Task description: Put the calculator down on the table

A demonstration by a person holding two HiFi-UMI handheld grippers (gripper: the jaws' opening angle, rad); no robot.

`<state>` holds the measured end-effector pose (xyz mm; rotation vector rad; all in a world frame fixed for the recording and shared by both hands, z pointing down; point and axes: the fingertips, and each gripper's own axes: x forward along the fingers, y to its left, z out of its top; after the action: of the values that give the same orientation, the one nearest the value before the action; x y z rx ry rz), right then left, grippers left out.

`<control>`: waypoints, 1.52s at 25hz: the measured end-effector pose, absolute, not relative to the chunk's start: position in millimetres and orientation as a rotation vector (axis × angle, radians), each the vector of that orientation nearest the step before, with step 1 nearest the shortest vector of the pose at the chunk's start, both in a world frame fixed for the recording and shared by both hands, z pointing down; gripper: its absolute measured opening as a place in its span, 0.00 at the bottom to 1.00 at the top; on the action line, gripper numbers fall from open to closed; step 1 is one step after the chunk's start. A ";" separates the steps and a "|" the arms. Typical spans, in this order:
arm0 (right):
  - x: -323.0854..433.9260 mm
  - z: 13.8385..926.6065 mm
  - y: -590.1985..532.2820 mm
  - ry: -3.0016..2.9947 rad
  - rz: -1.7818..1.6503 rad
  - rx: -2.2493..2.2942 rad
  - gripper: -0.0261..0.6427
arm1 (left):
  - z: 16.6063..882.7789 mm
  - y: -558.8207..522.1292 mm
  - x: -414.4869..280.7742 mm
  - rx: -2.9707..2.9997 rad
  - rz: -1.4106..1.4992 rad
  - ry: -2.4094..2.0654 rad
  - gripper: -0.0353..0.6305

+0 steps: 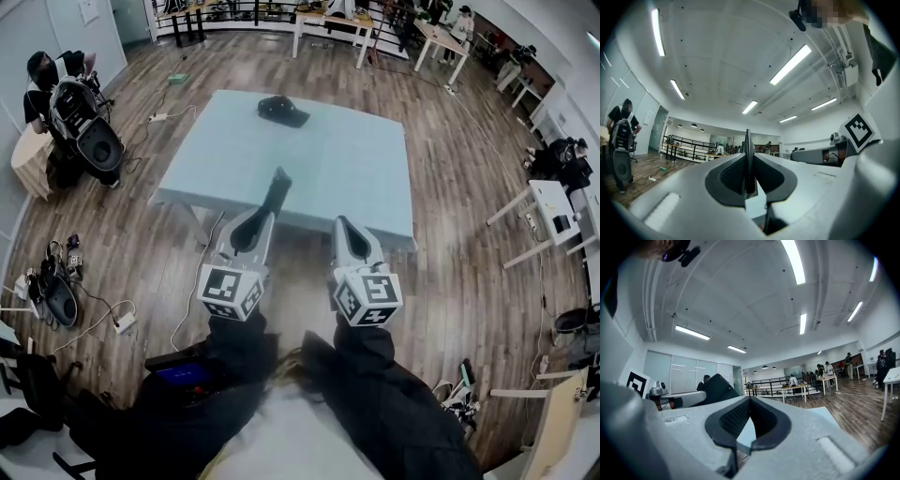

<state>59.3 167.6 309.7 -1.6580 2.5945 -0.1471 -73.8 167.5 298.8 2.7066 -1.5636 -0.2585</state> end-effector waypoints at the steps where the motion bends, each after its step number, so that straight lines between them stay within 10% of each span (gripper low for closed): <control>1: 58.3 310.2 168.5 2.593 -0.149 -1.660 0.04 | 299.3 168.3 -75.1 2.706 -0.261 -1.561 0.12; 38: 3.5 381.7 173.5 2.677 -0.367 -1.744 0.04 | 365.3 161.0 -122.4 2.598 -0.234 -1.376 0.12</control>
<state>3.5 173.5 381.7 -1.7444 2.6773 -0.3668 -122.4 161.0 365.3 2.5978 -1.3757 -0.2344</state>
